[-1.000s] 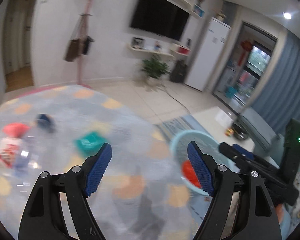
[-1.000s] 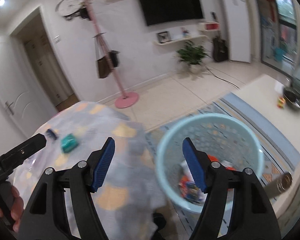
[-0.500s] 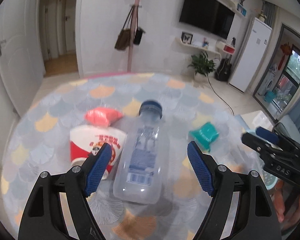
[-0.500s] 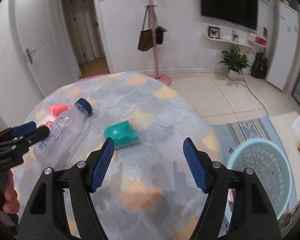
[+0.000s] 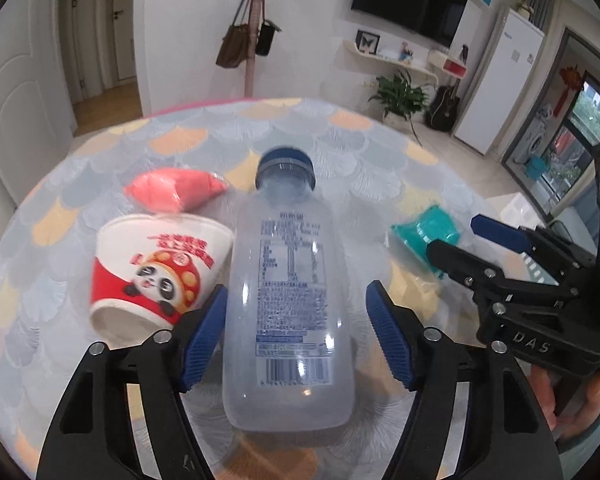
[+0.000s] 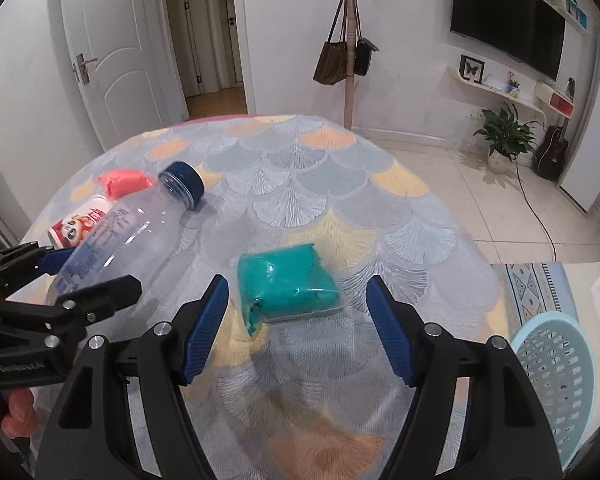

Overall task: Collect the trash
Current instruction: 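Grasp the clear water bottle with the left tool while the right tool grasps the teal packet, then carry the water bottle and teal packet to the basket and release both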

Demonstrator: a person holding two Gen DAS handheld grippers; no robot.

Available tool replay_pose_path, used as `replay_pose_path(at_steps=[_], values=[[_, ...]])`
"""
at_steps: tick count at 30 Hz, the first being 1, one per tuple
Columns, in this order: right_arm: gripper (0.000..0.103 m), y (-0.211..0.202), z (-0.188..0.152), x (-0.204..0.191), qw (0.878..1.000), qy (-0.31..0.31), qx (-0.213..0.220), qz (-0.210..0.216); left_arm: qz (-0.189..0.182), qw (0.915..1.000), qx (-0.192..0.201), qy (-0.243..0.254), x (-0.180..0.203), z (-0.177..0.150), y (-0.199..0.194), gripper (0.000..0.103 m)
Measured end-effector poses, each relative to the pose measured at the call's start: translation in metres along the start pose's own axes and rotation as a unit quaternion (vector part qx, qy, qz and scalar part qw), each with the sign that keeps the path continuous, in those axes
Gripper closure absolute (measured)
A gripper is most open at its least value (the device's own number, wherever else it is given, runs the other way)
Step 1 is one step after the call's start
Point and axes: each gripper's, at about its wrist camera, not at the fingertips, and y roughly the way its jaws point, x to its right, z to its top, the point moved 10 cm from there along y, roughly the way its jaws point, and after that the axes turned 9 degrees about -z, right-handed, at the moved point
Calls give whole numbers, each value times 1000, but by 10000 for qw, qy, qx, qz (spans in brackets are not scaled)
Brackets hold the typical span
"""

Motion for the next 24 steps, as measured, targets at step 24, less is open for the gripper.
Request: replay_pose_path(at_steps=[24], values=[[58,-27,10,7,9973,236,676,176,-385,9979,510,-89,22,-1,-24,50]])
